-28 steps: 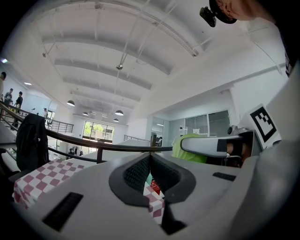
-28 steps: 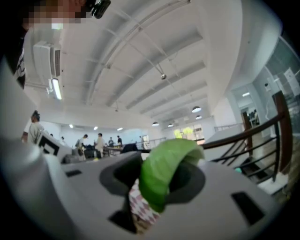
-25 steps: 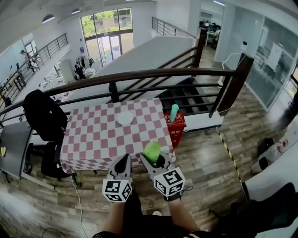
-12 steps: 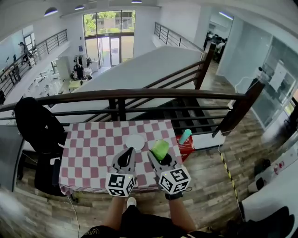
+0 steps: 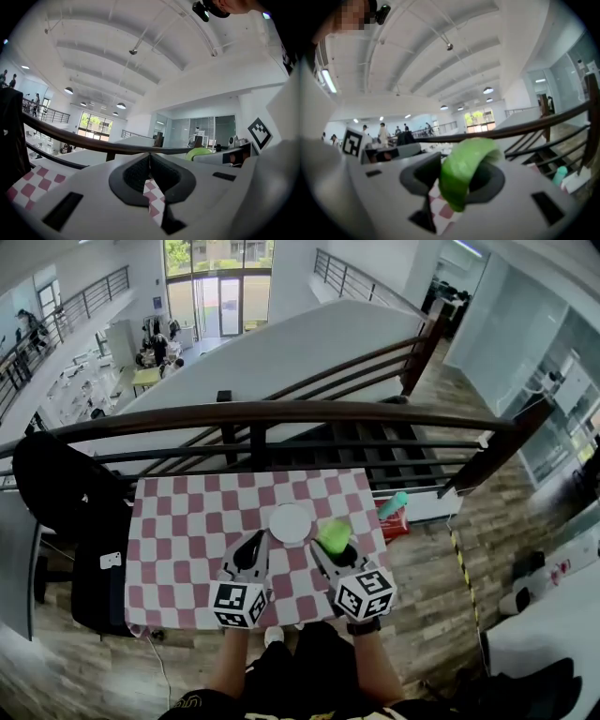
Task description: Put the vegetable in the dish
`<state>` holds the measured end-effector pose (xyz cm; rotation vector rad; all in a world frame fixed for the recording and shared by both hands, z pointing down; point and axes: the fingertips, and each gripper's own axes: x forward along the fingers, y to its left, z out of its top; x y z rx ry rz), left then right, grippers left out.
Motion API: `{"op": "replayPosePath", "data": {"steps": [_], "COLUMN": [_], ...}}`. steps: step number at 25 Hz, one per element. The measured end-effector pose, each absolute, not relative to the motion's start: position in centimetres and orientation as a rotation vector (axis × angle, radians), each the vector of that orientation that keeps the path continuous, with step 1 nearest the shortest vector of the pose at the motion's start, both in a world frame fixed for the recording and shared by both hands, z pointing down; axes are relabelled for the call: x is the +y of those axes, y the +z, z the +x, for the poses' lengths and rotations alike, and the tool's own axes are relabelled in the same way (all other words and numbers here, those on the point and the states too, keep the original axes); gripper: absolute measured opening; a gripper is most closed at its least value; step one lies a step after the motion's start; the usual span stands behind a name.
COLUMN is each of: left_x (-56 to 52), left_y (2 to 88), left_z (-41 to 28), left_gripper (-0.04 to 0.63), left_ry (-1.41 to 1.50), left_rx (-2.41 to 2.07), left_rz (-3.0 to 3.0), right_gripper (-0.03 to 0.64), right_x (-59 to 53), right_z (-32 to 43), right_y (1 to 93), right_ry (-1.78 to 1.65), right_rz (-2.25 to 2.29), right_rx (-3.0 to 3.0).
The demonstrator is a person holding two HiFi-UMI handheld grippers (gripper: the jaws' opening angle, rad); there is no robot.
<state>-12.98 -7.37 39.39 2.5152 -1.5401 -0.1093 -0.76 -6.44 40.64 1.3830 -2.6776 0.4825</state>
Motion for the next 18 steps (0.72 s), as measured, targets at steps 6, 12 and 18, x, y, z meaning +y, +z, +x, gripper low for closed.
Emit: {"op": "replayPosePath", "data": {"steps": [6, 12, 18], "left_x": [-10.3, -13.3, -16.3], "left_y": [43.3, 46.9, 51.3], "left_z": [-12.8, -12.6, -12.4], "left_gripper": [0.021, 0.021, 0.021], "left_ry": [-0.055, 0.047, 0.171], "left_rx": [-1.475, -1.436, -1.344], "left_rz": [2.483, 2.44, 2.404], "right_gripper": [0.16, 0.16, 0.16], "right_x": [-10.3, -14.0, -16.8], "right_z": [-0.1, 0.3, 2.4], "right_y": [44.7, 49.9, 55.0], "right_ry": [0.623, 0.765, 0.834], "right_rz": [1.389, 1.265, 1.252], "right_rx": [-2.625, -2.551, -2.435]}}
